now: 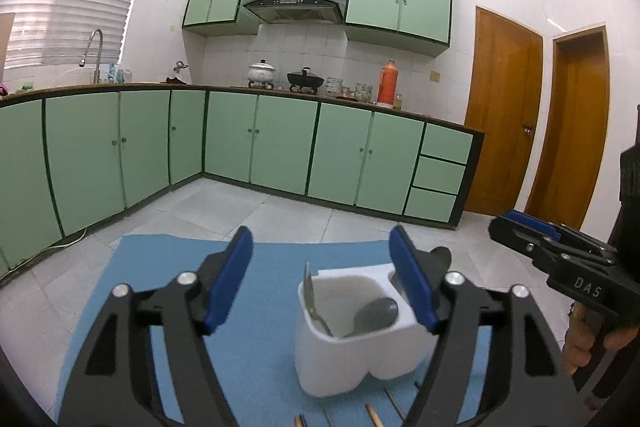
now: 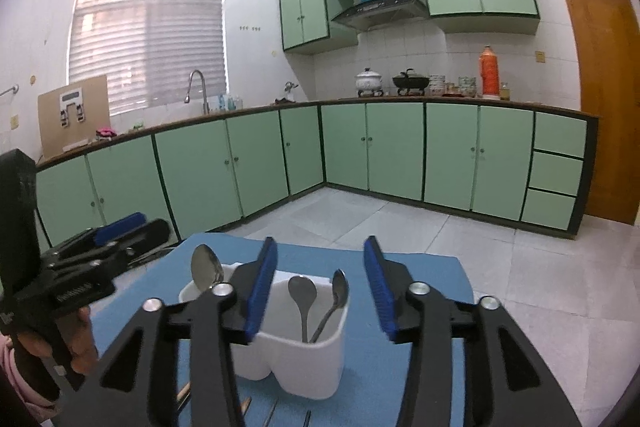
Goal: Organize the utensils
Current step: 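Open left tool releasing the black spoon into the holder while right tool releases its spoon, then move both tools back over the table toward the chopsticks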
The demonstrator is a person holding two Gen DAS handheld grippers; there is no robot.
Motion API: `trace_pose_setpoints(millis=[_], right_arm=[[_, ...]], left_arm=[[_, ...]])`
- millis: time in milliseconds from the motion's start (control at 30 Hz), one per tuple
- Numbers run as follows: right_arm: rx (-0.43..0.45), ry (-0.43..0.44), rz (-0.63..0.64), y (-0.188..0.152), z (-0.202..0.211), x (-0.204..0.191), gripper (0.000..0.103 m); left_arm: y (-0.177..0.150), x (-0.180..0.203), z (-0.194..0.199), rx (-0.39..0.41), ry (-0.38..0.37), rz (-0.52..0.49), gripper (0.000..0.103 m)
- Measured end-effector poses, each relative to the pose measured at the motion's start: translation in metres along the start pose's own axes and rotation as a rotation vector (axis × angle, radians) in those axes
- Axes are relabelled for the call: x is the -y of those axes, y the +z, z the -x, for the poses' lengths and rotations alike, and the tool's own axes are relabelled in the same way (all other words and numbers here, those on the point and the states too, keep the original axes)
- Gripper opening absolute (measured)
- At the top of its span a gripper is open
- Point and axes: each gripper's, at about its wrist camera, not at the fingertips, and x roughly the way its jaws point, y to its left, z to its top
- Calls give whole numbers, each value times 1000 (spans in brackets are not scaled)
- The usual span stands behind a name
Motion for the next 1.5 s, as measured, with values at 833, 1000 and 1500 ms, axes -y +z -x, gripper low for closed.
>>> trace_pose_setpoints(millis=[833, 1000, 1500], right_arm=[[-69, -190, -74, -136, 131, -15, 97], [-100, -191, -50, -171, 148, -34, 97], [-169, -181, -16, -221, 159, -59, 97]], left_arm=[[-141, -26, 153, -153, 147, -31, 97], [-173, -17, 178, -175, 147, -81, 97], [-222, 3, 188, -245, 162, -104, 97]])
